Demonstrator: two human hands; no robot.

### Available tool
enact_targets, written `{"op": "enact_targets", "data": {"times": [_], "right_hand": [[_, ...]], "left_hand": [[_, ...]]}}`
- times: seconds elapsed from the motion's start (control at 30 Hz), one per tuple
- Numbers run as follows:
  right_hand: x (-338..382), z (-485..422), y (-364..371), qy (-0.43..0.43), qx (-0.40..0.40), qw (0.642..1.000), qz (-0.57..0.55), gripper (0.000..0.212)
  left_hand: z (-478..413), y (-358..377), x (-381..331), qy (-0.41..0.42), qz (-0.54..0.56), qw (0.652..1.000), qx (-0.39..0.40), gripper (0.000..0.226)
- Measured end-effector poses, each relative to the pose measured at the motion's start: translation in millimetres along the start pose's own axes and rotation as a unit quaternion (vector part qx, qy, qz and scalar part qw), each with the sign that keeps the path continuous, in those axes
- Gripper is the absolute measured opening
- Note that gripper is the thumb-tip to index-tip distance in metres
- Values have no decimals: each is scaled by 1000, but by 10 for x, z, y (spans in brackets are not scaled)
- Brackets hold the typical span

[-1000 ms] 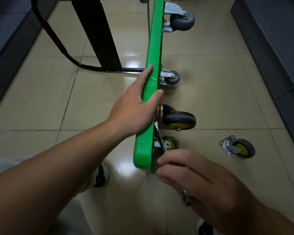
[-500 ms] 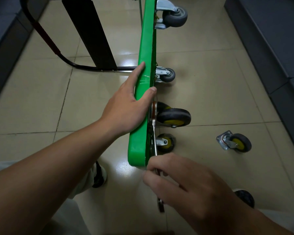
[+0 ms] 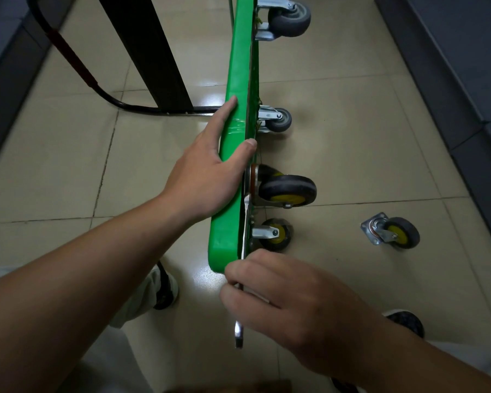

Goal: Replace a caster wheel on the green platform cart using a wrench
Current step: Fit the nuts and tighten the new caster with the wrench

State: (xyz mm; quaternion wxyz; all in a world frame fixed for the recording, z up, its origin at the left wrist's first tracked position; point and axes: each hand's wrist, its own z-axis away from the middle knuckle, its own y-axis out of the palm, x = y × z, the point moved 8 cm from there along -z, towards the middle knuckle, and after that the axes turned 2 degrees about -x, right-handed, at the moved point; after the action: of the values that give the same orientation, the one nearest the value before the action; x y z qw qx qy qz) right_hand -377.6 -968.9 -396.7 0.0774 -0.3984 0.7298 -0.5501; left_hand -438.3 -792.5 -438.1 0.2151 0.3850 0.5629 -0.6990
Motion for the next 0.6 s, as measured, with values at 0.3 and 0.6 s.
{"op": "enact_targets", "data": {"times": [0.3,0.6], "right_hand": [[-305,-38,-118,72,-51,991,-98,10],[-1115,-401,-438,259,-186,860,-398,4]], "left_hand": [[-6,-10,14,-1,-6,1000,-7,70],[-24,-18,33,0,-22,1000,-10,56]]}}
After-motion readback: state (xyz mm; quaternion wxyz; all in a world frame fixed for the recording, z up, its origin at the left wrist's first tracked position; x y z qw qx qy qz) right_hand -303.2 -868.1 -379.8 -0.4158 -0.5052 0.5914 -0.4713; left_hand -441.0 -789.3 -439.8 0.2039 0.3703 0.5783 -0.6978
